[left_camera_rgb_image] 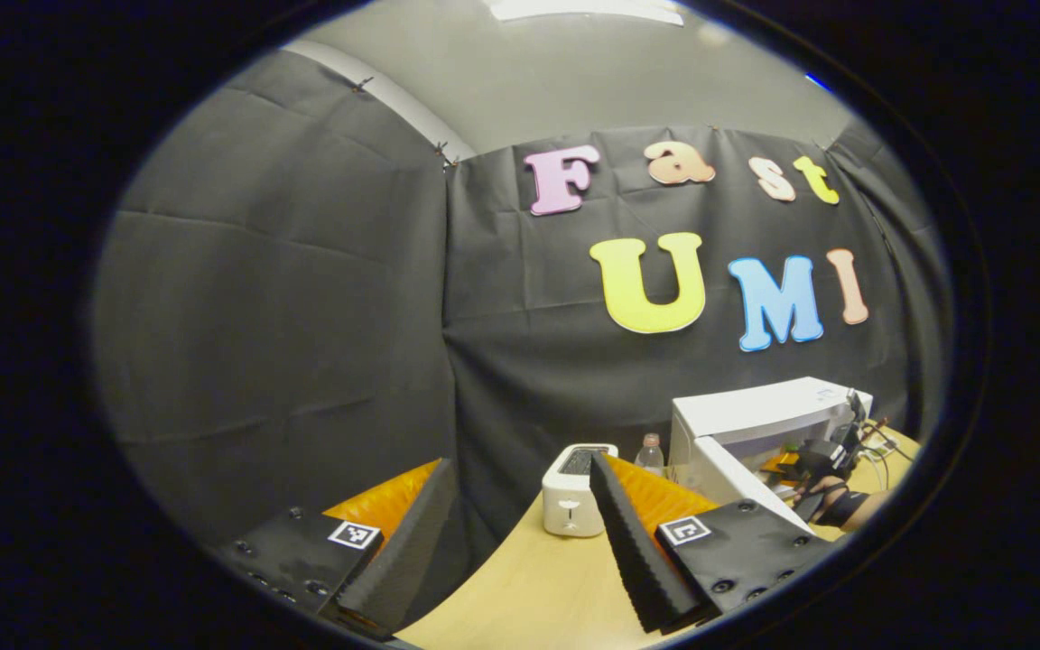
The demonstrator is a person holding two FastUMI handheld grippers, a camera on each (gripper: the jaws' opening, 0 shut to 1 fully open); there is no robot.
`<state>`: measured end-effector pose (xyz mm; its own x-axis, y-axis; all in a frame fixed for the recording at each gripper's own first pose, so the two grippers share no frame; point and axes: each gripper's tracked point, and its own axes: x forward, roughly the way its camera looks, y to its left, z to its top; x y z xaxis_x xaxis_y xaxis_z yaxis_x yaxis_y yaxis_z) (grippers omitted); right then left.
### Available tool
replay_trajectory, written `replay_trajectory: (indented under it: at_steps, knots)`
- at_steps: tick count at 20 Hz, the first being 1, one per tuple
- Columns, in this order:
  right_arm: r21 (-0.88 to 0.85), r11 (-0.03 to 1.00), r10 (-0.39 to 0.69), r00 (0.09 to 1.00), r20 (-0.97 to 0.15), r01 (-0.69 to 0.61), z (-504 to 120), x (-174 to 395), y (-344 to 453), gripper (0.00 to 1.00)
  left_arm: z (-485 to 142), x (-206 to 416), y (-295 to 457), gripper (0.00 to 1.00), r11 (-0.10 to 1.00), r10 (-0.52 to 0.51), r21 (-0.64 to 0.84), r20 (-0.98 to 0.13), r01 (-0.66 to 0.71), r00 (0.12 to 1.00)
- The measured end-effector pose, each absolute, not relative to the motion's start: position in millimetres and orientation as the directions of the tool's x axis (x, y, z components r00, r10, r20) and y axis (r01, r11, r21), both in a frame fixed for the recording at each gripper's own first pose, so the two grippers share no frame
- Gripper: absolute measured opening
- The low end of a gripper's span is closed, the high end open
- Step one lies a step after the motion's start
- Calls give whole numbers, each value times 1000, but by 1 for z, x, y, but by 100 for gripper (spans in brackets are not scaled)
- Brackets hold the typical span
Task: Open the microwave oven with the left hand, put the food in, and close the microwave oven.
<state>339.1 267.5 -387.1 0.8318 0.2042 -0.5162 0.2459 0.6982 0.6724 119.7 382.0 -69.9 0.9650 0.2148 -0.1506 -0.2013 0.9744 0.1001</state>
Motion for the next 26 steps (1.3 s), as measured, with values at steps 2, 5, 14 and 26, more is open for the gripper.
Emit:
replay_trajectory:
  at_steps: [2, 5, 14, 26]
  knots:
    - [611, 756, 175, 828, -533, 235, -390, 342, 262, 42, -72, 119, 384, 97, 973, 220, 100, -152, -206, 964]
    - [530, 813, 120, 823, -555, 239, -391, 349, 253, 49, -72, 120, 385, 97, 973, 224, 91, -142, -212, 964]
    - [217, 937, -80, 773, -629, 273, -392, 320, 195, 98, -85, 123, 369, 97, 981, 188, 65, -138, -180, 972]
    - [85, 996, 36, 905, -424, 0, -246, 231, 185, 98, -138, 111, 331, 97, 987, 159, 64, -188, -149, 969]
